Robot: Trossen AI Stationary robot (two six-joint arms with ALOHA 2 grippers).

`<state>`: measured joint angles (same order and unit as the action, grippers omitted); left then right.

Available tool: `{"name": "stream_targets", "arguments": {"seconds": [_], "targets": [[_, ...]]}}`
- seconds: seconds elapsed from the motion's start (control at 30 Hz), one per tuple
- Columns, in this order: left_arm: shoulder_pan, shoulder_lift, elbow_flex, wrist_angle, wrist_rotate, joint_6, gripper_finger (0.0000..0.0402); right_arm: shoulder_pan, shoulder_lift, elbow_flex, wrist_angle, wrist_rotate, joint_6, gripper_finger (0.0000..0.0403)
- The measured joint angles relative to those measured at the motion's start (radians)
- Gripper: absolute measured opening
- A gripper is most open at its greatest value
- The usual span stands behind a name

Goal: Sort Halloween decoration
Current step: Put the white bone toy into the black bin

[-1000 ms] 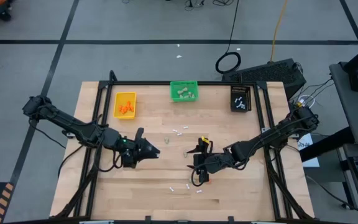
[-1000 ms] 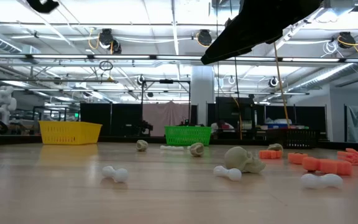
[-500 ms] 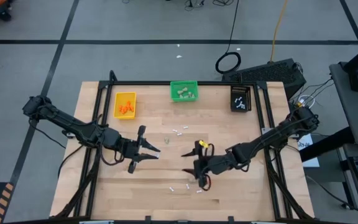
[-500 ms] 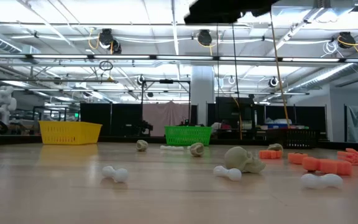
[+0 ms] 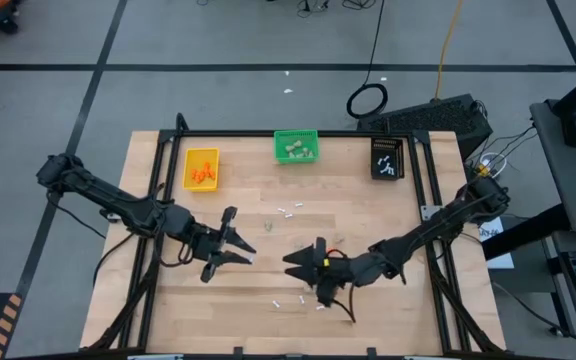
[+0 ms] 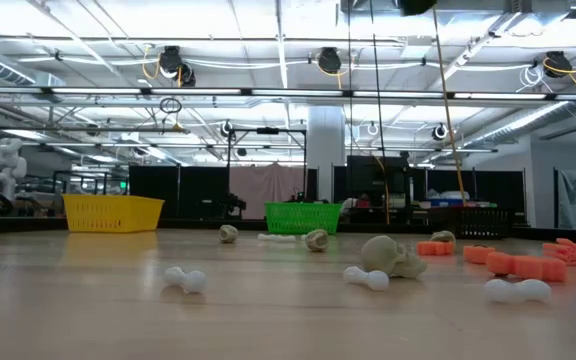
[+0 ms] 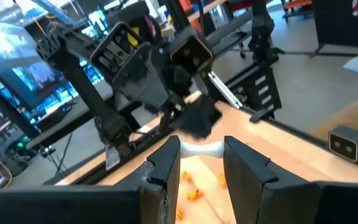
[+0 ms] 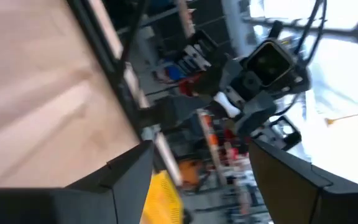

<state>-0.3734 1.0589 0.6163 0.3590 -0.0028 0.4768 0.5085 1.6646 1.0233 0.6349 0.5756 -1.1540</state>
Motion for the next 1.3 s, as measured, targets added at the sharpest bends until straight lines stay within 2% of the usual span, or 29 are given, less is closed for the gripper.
{"name": "stream_targets", "arguments": {"seconds": [0.23, 0.37, 0.6, 0.77, 1.03, 1.3], "targets": [[0.0, 0.058, 0.0, 0.038, 0.006, -0.001, 0.0102, -0.024, 0.117, 0.033, 0.214, 0.004, -0.179, 0.0251], [0.0, 0.101, 0.0, 0.06, 0.006, -0.022, 0.0102, -0.031, 0.19, 0.14, 0.169, 0.01, -0.228, 0.0251], [0.0, 0.149, 0.0, 0.105, 0.002, -0.027, 0.0102, -0.031, 0.309, 0.288, 0.068, 0.129, -0.334, 0.0245], [0.0, 0.157, 0.0, 0.102, 0.001, -0.072, 0.0102, -0.031, 0.347, 0.313, 0.078, 0.191, -0.404, 0.0213], [0.0, 0.156, 0.0, 0.104, -0.007, -0.08, 0.0102, -0.027, 0.346, 0.313, 0.102, 0.217, -0.417, 0.0151], [0.001, 0.156, 0.0, 0.101, -0.053, -0.113, 0.0102, -0.019, 0.346, 0.313, 0.1, 0.309, -0.419, 0.0112]]}}
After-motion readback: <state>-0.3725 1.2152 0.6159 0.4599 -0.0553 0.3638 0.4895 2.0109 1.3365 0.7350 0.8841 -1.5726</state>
